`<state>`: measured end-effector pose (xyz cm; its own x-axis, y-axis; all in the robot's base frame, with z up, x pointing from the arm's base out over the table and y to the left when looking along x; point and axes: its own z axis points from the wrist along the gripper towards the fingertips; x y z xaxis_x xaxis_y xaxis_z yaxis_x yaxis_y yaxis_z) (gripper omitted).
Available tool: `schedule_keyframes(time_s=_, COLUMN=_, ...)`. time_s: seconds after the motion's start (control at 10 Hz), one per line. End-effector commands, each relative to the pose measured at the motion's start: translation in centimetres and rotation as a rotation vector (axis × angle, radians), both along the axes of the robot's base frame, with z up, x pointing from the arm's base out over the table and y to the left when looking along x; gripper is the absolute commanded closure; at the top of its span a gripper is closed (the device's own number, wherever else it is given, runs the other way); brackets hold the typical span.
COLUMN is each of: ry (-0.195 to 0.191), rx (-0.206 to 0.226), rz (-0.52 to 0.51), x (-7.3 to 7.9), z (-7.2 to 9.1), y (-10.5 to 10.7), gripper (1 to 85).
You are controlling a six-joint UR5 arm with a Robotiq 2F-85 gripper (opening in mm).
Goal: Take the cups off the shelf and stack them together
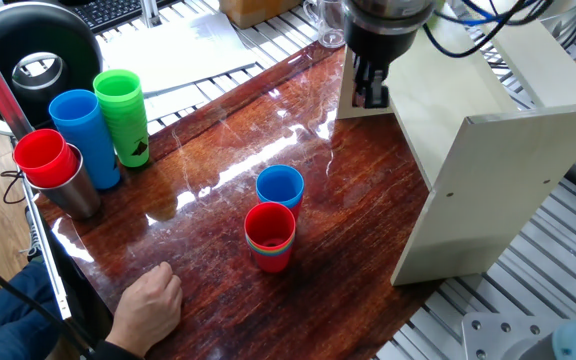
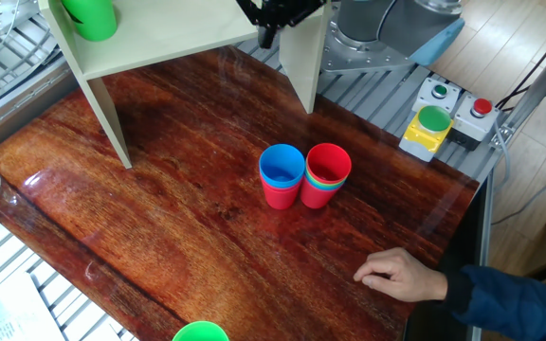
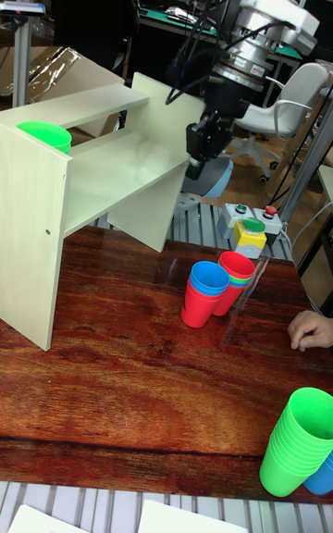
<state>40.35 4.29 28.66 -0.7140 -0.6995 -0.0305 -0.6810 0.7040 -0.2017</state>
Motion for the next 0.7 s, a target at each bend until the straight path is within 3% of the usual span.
schedule_keyframes(time_s=0.0, ry=-0.03, rx=0.134, rz=-0.17, x=0.6, z=-0.2, y=2.6, gripper=84.3)
schedule_keyframes(time_s=0.1, ry=-0.059, rx=0.088, rz=-0.172, x=1.2, z=0.0, y=1.3, gripper=84.3)
schedule_keyframes(time_s=0.2, ry=-0.059, rx=0.02, rz=-0.152, x=1.1, z=0.2, y=-0.3, gripper=84.3)
schedule_keyframes(time_s=0.4, ry=-0.033, rx=0.0, rz=-0.075, x=0.7, z=0.1, y=-0.4, gripper=84.3)
schedule_keyframes(time_s=0.5, ry=0.002, rx=0.01, rz=-0.012, x=0.6, z=1.8, y=-1.4, gripper=84.3)
schedule_keyframes(time_s=0.6, ry=0.045, rx=-0.005, rz=0.076, x=0.7, z=4.7, y=-4.2, gripper=84.3)
